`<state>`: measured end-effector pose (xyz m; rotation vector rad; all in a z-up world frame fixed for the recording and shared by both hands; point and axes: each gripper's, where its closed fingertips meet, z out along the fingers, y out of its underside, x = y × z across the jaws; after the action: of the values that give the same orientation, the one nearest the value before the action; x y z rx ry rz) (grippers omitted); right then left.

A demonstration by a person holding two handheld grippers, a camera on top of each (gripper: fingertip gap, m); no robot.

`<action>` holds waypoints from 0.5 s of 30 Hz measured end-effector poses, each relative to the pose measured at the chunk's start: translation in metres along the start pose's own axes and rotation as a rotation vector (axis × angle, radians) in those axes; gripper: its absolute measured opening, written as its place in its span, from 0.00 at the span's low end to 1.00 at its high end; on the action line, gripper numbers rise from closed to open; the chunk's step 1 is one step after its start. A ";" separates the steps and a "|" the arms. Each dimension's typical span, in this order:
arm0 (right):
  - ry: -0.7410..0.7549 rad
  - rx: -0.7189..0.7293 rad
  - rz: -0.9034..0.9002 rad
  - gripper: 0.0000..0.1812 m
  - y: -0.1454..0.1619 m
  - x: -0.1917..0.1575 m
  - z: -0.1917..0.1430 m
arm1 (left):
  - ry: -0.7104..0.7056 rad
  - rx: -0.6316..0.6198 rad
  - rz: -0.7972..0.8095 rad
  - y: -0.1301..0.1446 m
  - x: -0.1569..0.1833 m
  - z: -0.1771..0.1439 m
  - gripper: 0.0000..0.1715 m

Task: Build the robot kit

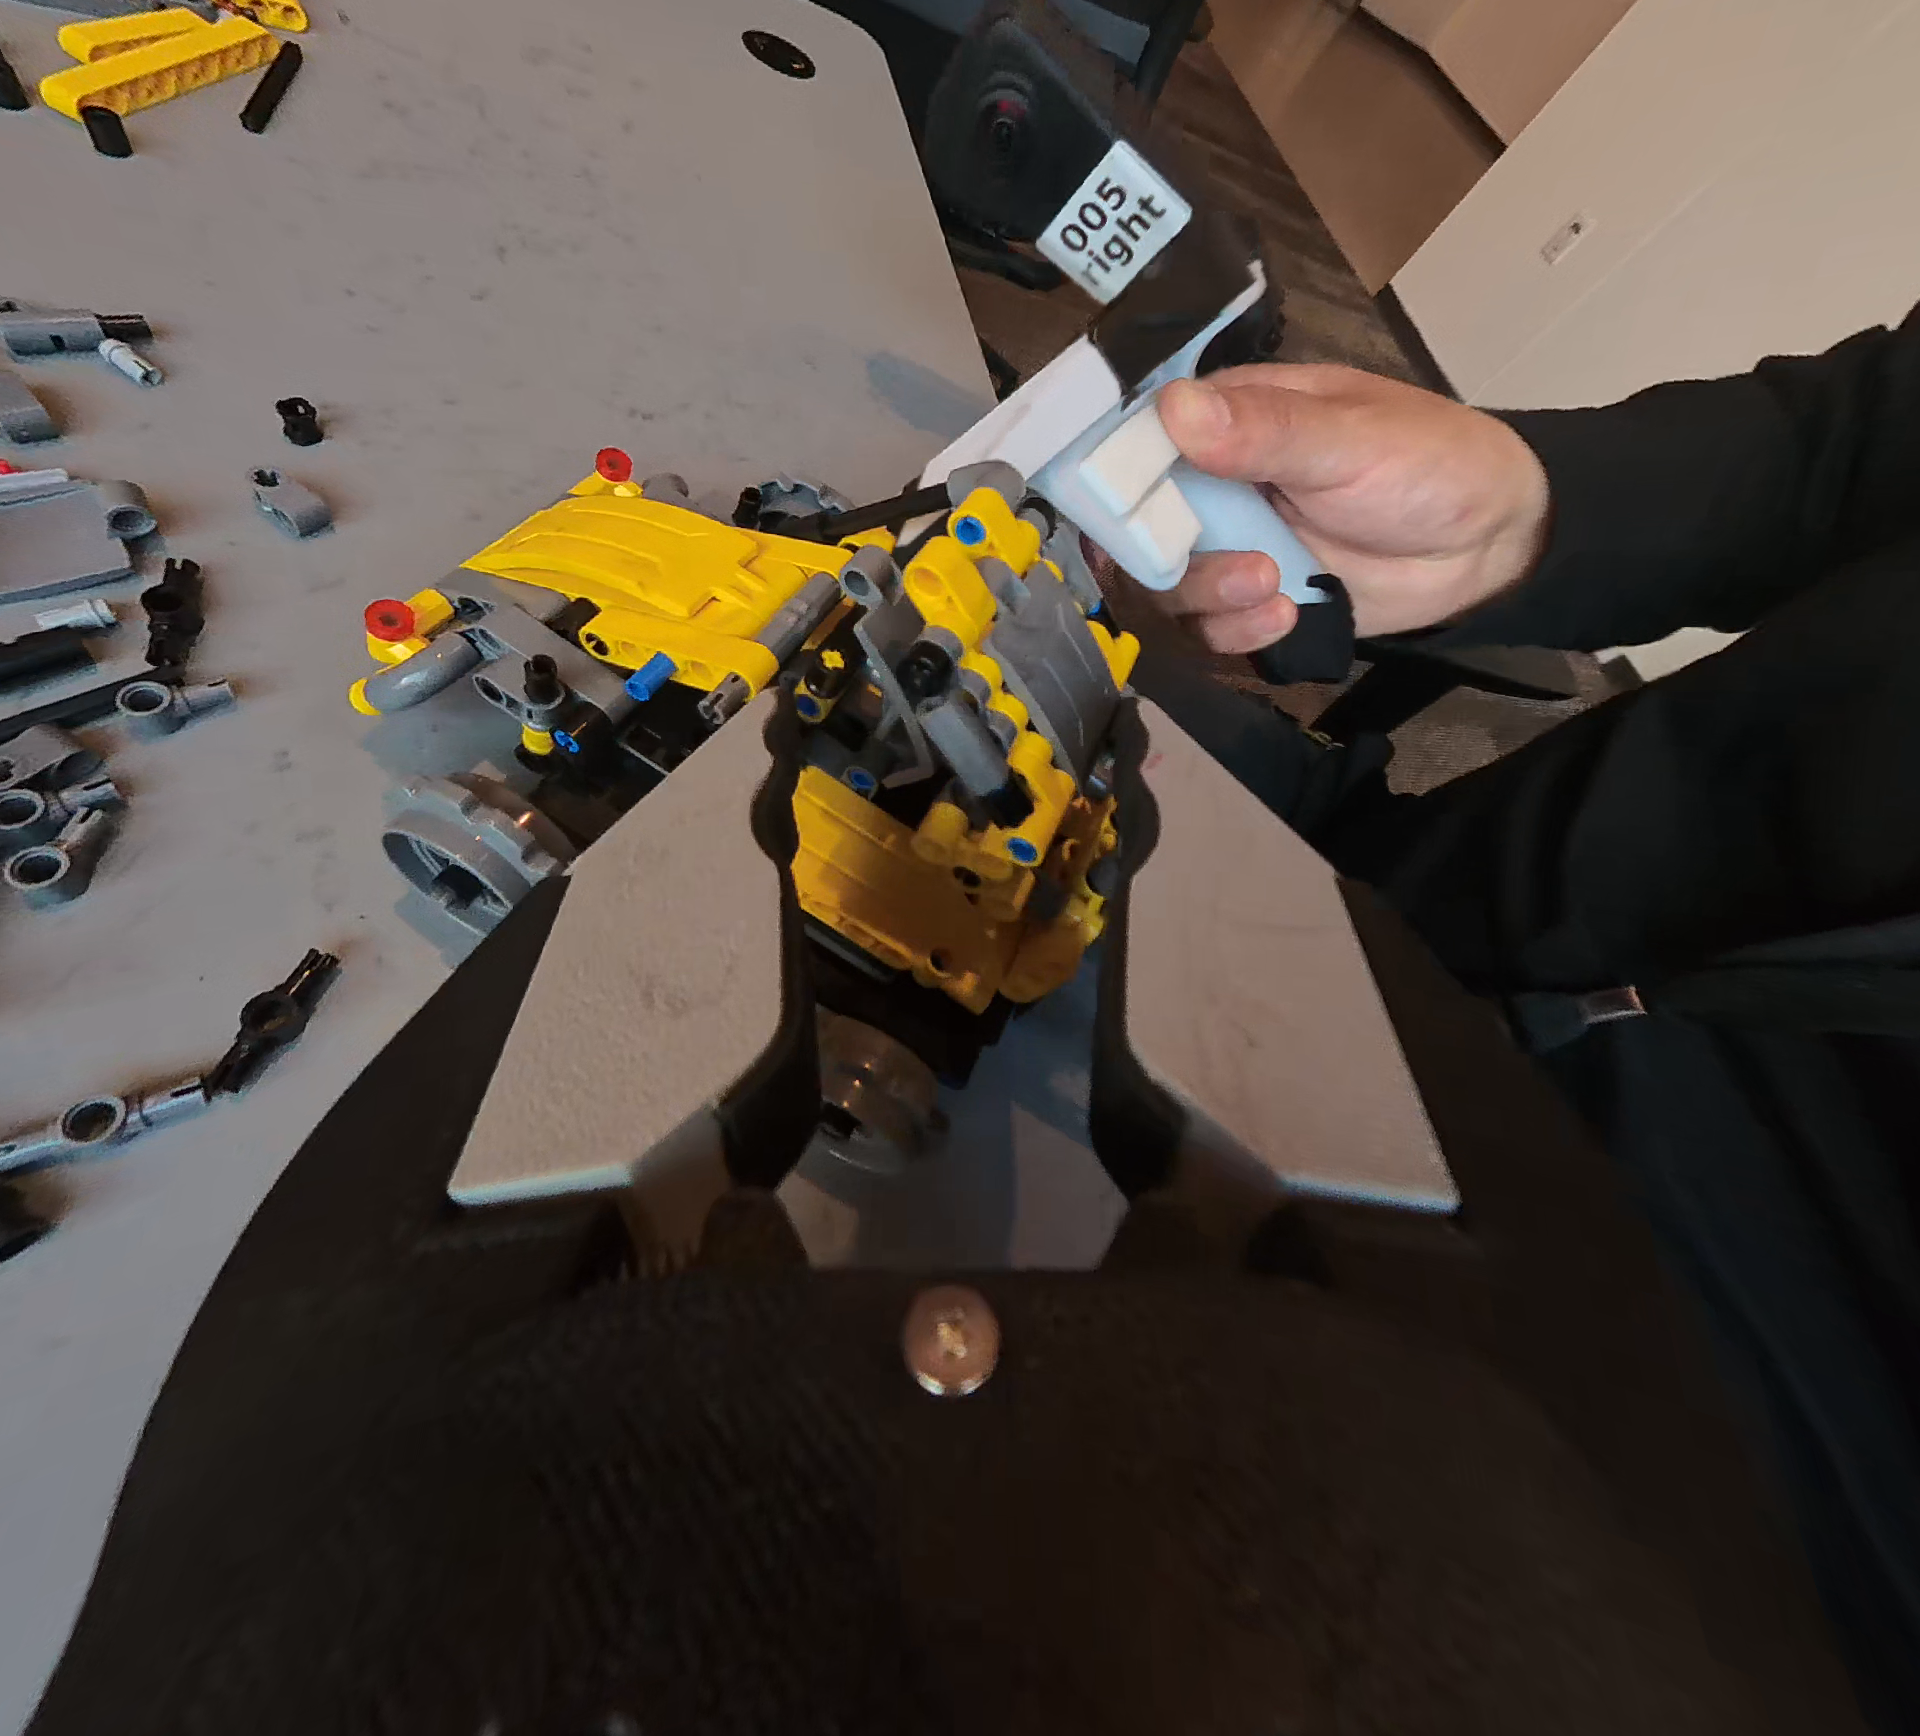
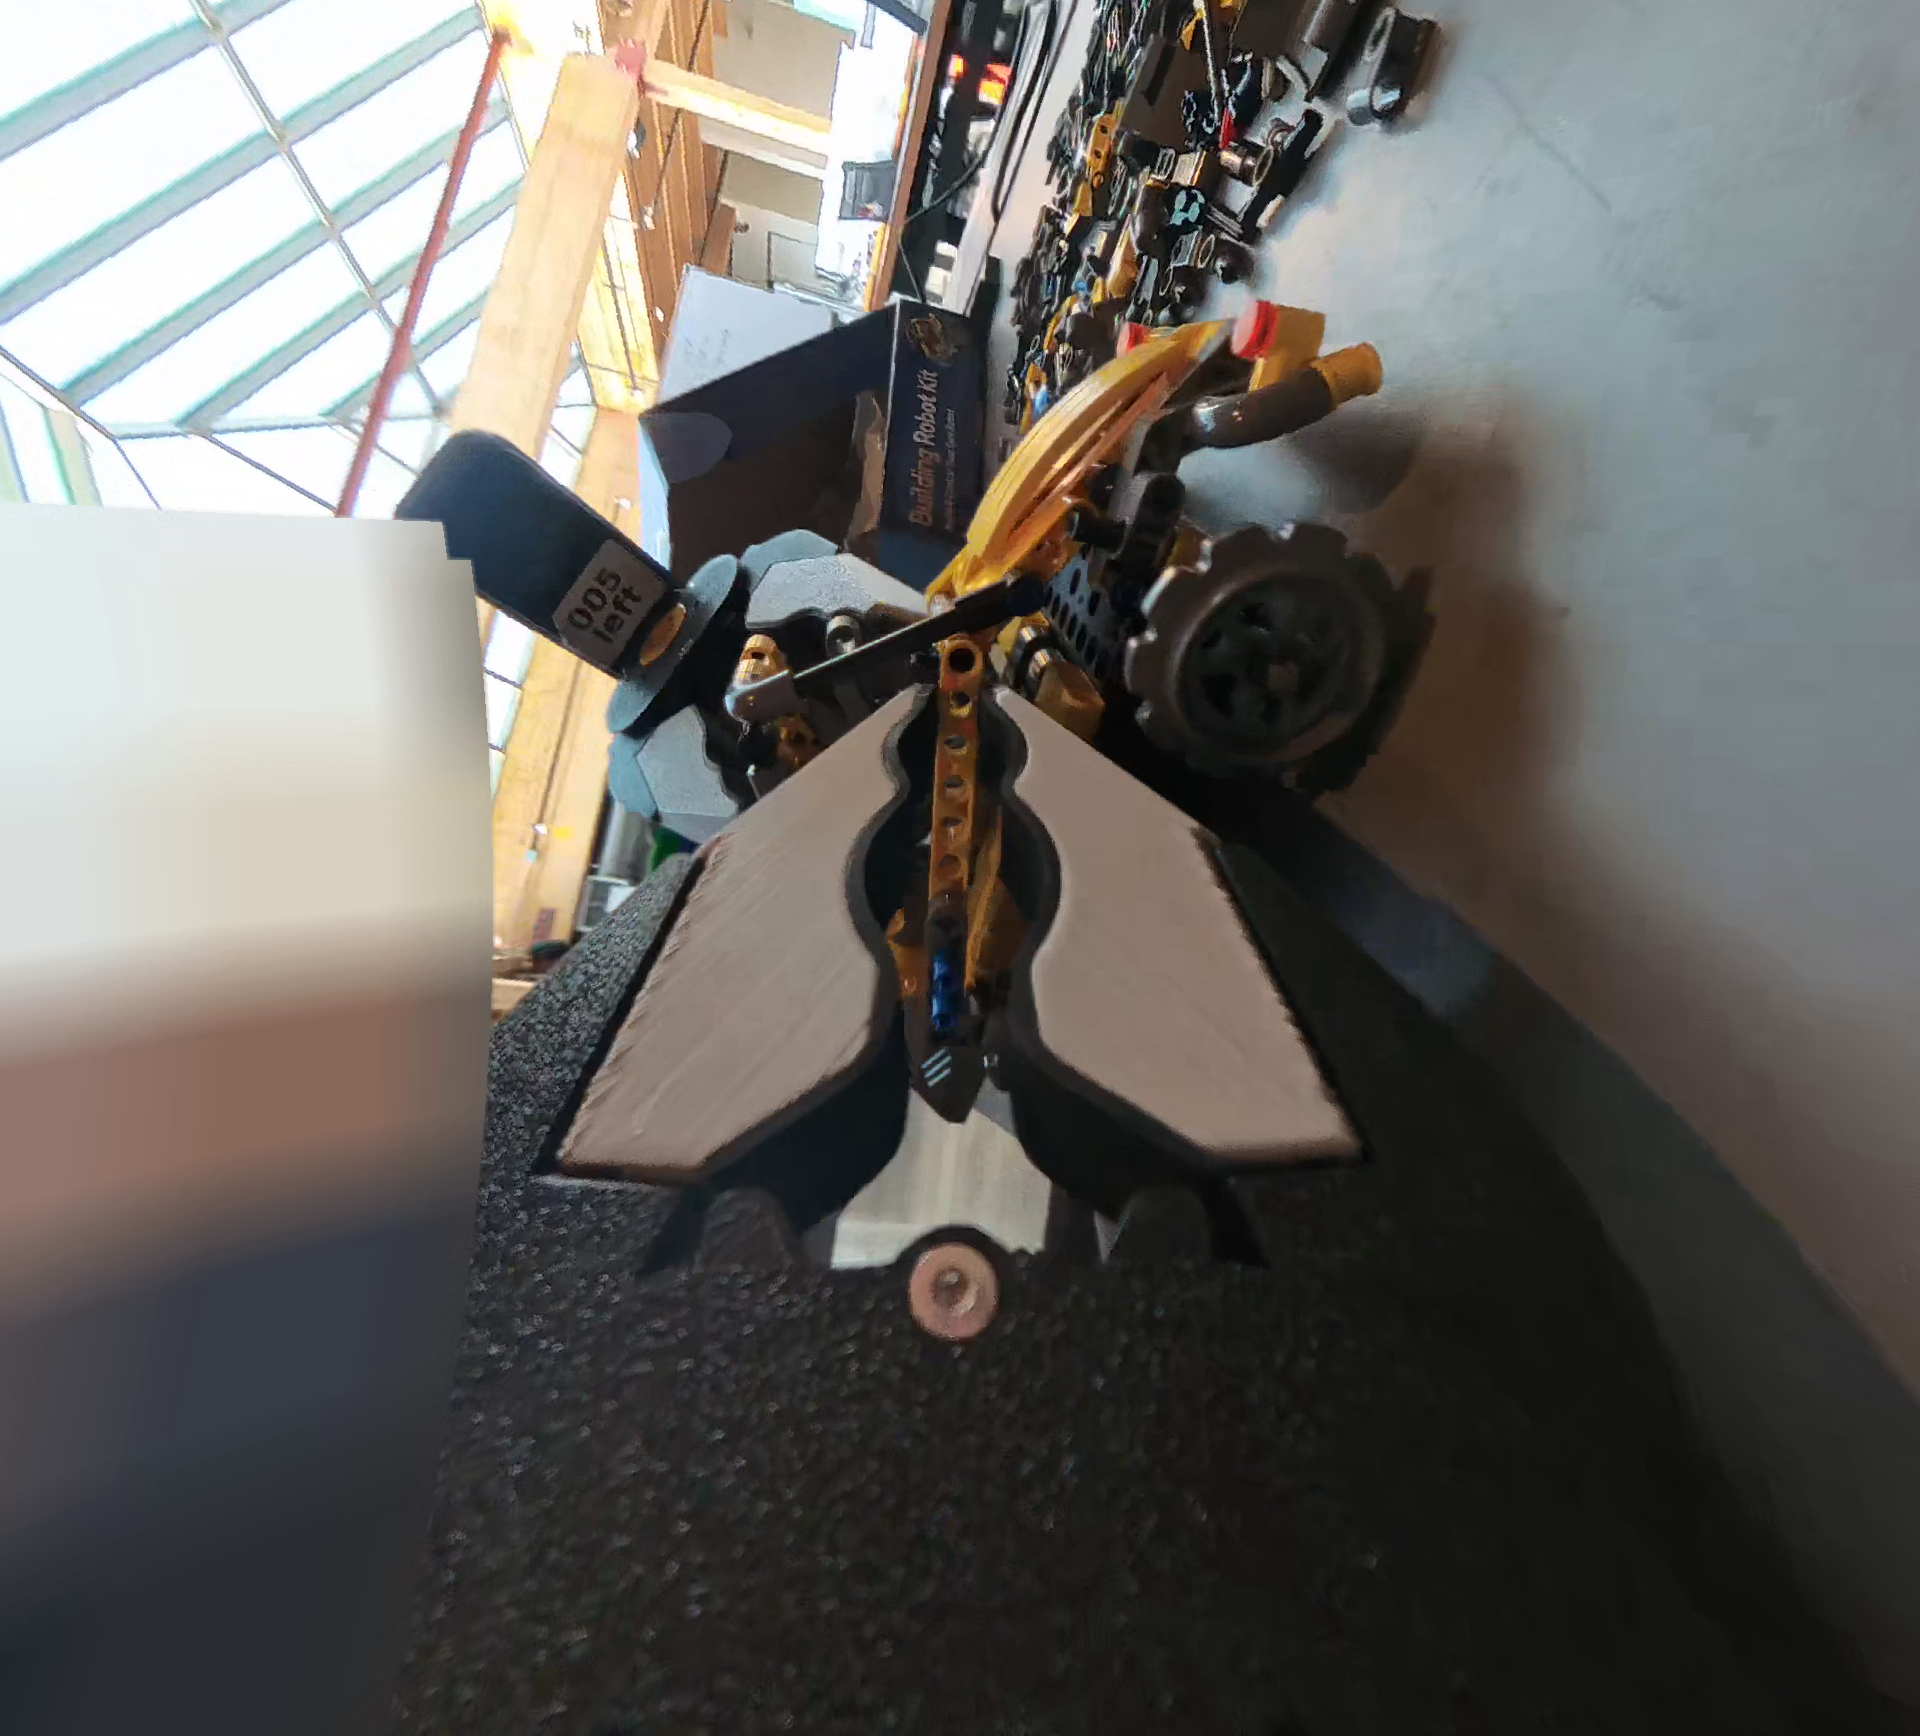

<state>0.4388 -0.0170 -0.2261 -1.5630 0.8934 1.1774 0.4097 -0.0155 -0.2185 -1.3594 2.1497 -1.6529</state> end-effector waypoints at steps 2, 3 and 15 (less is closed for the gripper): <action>0.029 -0.048 -0.052 0.07 0.003 -0.001 0.000 | 0.004 0.001 0.000 0.001 0.000 -0.001 0.33; 0.033 -0.062 -0.066 0.09 0.003 -0.002 -0.002 | 0.006 -0.001 -0.006 0.000 0.001 -0.001 0.34; 0.095 -0.270 -0.512 0.16 0.052 -0.018 -0.040 | -0.139 -0.045 0.094 0.013 0.020 -0.027 0.46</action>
<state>0.3966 -0.0697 -0.2185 -1.9317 0.3592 0.8804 0.3753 -0.0102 -0.2102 -1.3204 2.1487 -1.4406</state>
